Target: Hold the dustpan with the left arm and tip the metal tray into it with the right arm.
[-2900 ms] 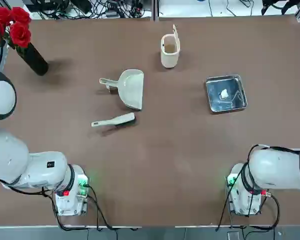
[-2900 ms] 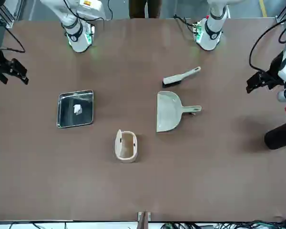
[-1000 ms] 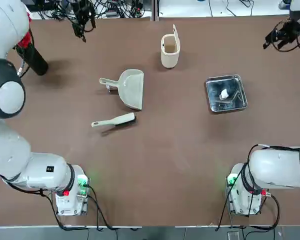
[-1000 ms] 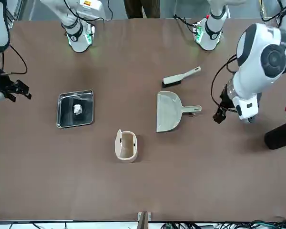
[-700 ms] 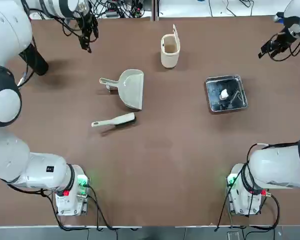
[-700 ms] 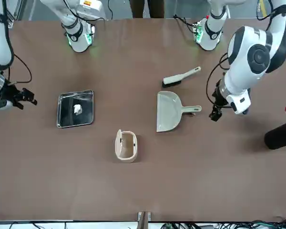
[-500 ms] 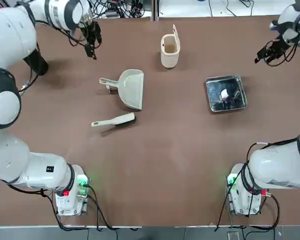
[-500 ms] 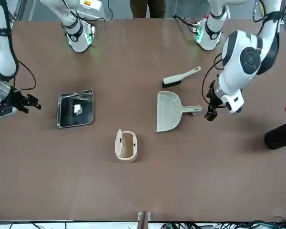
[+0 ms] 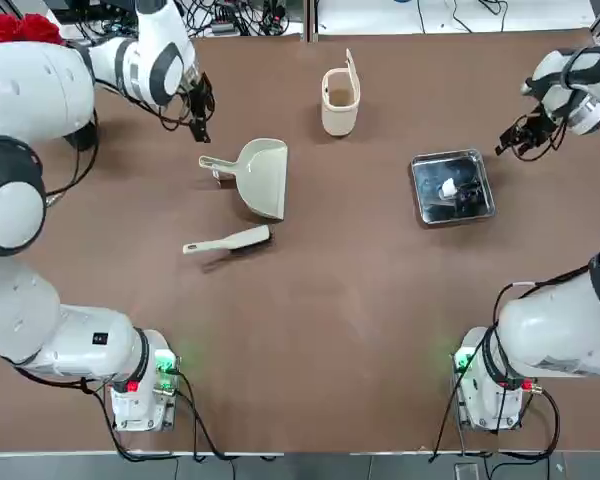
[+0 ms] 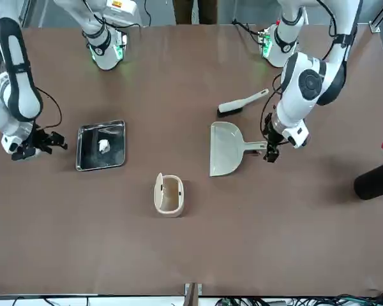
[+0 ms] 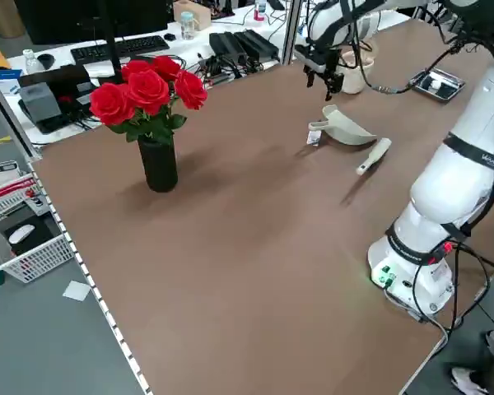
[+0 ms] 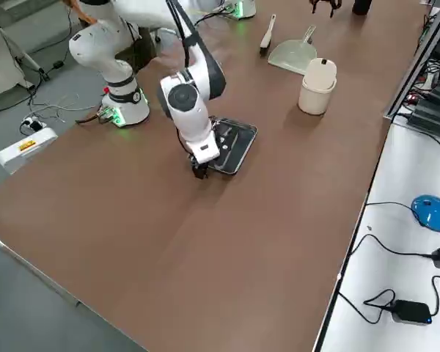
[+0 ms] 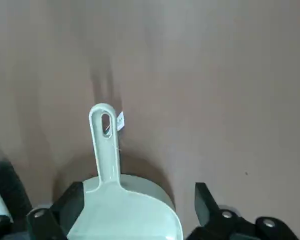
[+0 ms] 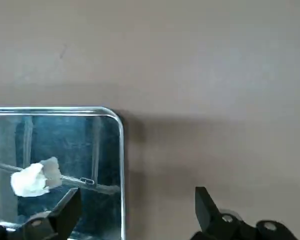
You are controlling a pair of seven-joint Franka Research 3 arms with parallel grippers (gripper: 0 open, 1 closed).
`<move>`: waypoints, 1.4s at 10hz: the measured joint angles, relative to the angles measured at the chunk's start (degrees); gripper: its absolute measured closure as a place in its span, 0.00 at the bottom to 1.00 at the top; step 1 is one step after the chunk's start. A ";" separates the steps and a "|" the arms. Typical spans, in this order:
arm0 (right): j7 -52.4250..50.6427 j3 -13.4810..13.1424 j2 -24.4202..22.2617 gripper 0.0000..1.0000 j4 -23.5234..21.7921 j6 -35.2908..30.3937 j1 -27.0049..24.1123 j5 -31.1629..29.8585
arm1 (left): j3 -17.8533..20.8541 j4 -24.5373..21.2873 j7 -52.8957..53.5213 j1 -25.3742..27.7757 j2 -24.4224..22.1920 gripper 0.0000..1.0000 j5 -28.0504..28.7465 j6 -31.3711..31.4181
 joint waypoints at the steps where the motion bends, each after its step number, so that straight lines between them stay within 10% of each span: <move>1: -0.44 0.14 1.53 0.00 0.03 0.59 0.13 0.43 | -0.05 -0.05 -1.59 -0.30 1.73 0.04 1.50 0.62; 7: -0.48 1.88 5.09 0.03 -0.44 4.39 1.43 2.66 | -0.08 -2.69 -11.53 -2.22 9.22 0.04 8.20 5.85; 14: -0.48 2.87 7.12 0.34 -0.88 5.93 1.60 3.92 | -0.08 -4.51 -15.75 -2.26 8.45 0.11 12.05 6.23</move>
